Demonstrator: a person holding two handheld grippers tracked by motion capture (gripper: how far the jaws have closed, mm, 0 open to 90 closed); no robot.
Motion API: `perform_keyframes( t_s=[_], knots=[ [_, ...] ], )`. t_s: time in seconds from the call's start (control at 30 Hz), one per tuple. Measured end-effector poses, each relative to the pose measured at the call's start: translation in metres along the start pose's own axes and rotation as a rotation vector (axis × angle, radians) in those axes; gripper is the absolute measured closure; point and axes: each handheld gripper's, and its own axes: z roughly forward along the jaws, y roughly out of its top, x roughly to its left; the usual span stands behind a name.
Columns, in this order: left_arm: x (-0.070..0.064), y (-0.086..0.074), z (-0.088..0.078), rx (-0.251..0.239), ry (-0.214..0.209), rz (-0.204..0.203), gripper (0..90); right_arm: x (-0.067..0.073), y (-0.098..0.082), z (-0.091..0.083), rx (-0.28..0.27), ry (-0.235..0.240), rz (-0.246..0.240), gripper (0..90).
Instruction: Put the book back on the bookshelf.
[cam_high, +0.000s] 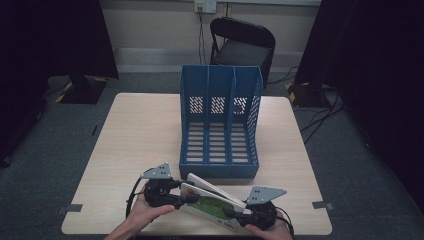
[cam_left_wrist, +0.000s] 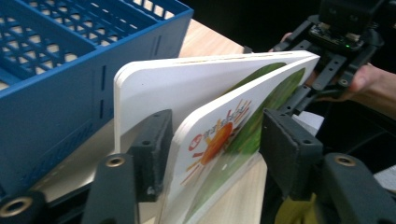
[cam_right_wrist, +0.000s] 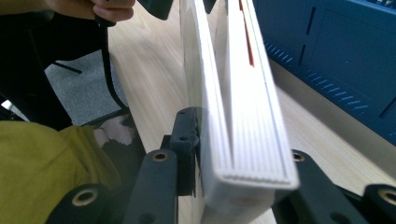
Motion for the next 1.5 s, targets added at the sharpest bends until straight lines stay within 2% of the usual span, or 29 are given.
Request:
perform_keyframes(
  t_s=[0.03, 0.1, 0.17, 0.23, 0.3, 0.43, 0.5, 0.53, 0.57, 0.67, 0.7, 0.73, 0.8, 0.83, 0.93, 1.13, 1.17, 1.2, 1.23, 1.33, 1.37, 1.5],
  knots=[
    [-0.001, 0.001, -0.001, -0.011, 0.02, 0.01, 40.0, 0.0, 0.0, -0.002, 0.005, -0.009, -0.008, 71.3],
    [-0.001, 0.001, -0.002, -0.018, 0.019, 0.005, 39.3, 0.0, -0.001, -0.003, 0.005, -0.01, -0.005, 71.7],
    [0.002, 0.001, -0.006, -0.031, 0.042, -0.001, 37.8, -0.003, -0.002, -0.008, 0.007, -0.024, -0.006, 74.1],
    [0.003, 0.0, -0.006, -0.034, 0.044, -0.009, 37.8, -0.004, -0.002, -0.009, 0.007, -0.033, -0.009, 74.5],
    [0.007, 0.0, -0.007, -0.041, 0.09, -0.026, 33.6, -0.006, -0.002, -0.011, 0.01, -0.043, -0.021, 75.5],
    [0.009, 0.0, -0.007, -0.048, 0.12, -0.028, 33.7, -0.007, 0.001, -0.011, 0.012, -0.047, -0.044, 75.6],
    [0.01, -0.001, -0.005, -0.037, 0.12, -0.025, 32.7, -0.007, 0.0, -0.01, 0.013, -0.043, -0.04, 75.6],
    [0.011, -0.001, -0.003, -0.022, 0.122, -0.024, 32.7, -0.007, 0.0, -0.01, 0.013, -0.043, -0.04, 75.6],
    [0.011, -0.002, 0.003, 0.014, 0.133, -0.018, 32.6, -0.006, -0.002, -0.009, -0.004, -0.04, -0.021, 75.5],
    [0.01, -0.003, 0.009, 0.042, 0.125, -0.012, 34.9, -0.004, -0.004, -0.008, -0.016, -0.044, -0.003, 75.3],
    [0.008, -0.004, 0.014, 0.081, 0.128, -0.002, 35.2, -0.004, -0.004, -0.008, -0.025, -0.045, 0.017, 75.4],
    [0.008, -0.004, 0.014, 0.081, 0.128, -0.002, 34.2, -0.004, -0.004, -0.008, -0.025, -0.045, 0.017, 75.4],
    [0.006, -0.005, 0.016, 0.088, 0.155, 0.021, 34.6, -0.004, -0.006, -0.007, -0.043, -0.043, 0.049, 75.2],
    [0.008, -0.005, 0.015, 0.076, 0.162, 0.001, 38.5, -0.003, -0.008, -0.006, -0.059, -0.051, 0.068, 75.2],
    [0.01, -0.006, 0.015, 0.086, 0.159, -0.012, 41.0, -0.001, -0.009, -0.005, -0.072, -0.058, 0.078, 75.1],
    [0.009, -0.008, 0.015, 0.099, 0.157, -0.013, 42.0, 0.004, -0.011, 0.007, -0.073, -0.079, 0.077, 73.3],
    [0.009, -0.008, 0.014, 0.099, 0.153, -0.018, 42.5, 0.005, -0.012, 0.015, -0.053, -0.084, 0.078, 72.2],
    [0.009, -0.008, 0.014, 0.099, 0.153, -0.018, 42.6, 0.005, -0.012, 0.015, -0.053, -0.084, 0.078, 72.2],
    [0.008, -0.008, 0.013, 0.106, 0.158, -0.007, 42.7, 0.008, -0.015, 0.024, -0.032, -0.091, 0.069, 72.2],
    [0.008, -0.008, 0.013, 0.103, 0.159, -0.009, 43.4, 0.011, -0.016, 0.027, -0.037, -0.103, 0.048, 70.7],
    [0.009, -0.008, 0.014, 0.103, 0.162, -0.008, 43.9, 0.01, -0.016, 0.027, -0.041, -0.105, 0.068, 67.7],
    [0.009, -0.008, 0.014, 0.105, 0.169, -0.001, 44.9, 0.008, -0.017, 0.027, -0.058, -0.087, 0.085, 67.4]
  ],
)
